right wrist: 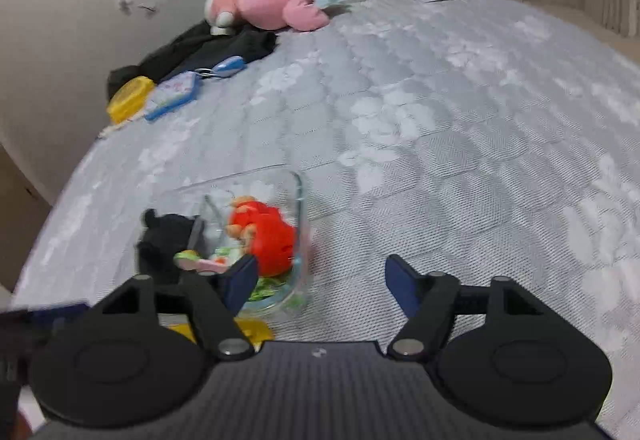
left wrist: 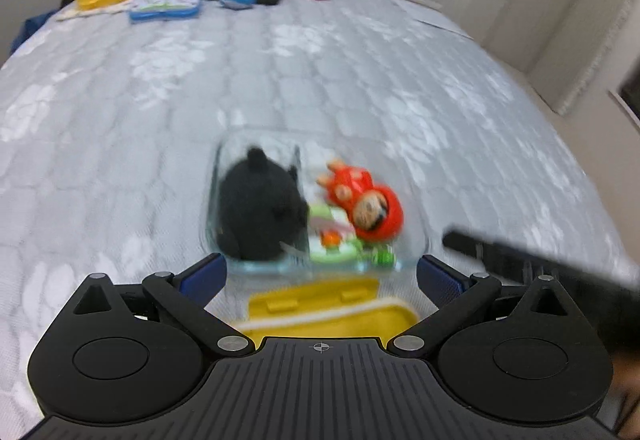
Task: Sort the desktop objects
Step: 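Lower the red doll into the glass container and open the right tool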
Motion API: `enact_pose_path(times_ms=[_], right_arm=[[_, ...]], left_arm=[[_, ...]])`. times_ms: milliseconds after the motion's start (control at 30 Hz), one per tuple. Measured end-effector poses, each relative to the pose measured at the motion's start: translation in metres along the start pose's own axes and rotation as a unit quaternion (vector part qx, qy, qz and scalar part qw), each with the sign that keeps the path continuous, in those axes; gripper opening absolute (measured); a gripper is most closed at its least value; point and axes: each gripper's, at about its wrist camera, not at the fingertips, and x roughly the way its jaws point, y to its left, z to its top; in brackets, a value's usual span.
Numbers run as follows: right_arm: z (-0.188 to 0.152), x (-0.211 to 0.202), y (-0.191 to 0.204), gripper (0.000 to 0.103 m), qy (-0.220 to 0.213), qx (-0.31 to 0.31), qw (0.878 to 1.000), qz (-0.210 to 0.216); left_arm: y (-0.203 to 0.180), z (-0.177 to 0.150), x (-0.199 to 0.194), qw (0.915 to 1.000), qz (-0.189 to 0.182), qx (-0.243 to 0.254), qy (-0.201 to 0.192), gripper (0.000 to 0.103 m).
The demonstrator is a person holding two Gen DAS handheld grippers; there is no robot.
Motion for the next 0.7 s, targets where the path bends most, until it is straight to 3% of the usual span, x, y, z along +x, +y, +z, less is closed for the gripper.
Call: enact_pose_path(times_ms=[133,267,333,433,500,700], right_arm=[[0.002,-0.004,-0.005,0.074,0.012,0.005,0.999,0.035],[0.005,0.000,-0.020,0.080,0.038,0.030,0.998,0.041],[0.005,0.003,-0.027,0.080,0.047,0.036,0.998,0.031],[0.007,0.006,-0.034,0.080,0.055,0.040,0.998,0.016],[0.006,0.006,-0.038,0.080,0.063,0.049,0.997,0.019],[0.005,0.007,-0.044,0.082,0.073,0.051,0.996,0.006]], left_arm=[[-0.006,0.030,0.005,0.9994,0.004,-0.026,0.024,0.103],[-0.014,0.045,0.018,0.9944,-0.025,-0.082,0.061,0.103],[-0.028,0.052,0.026,0.9954,0.002,-0.067,0.069,0.103],[-0.055,0.058,0.041,0.9955,0.071,0.015,0.062,0.103],[-0.066,0.061,0.054,0.9936,0.080,0.036,0.072,0.103],[-0.065,0.063,0.081,0.9920,0.049,-0.025,0.113,0.103]])
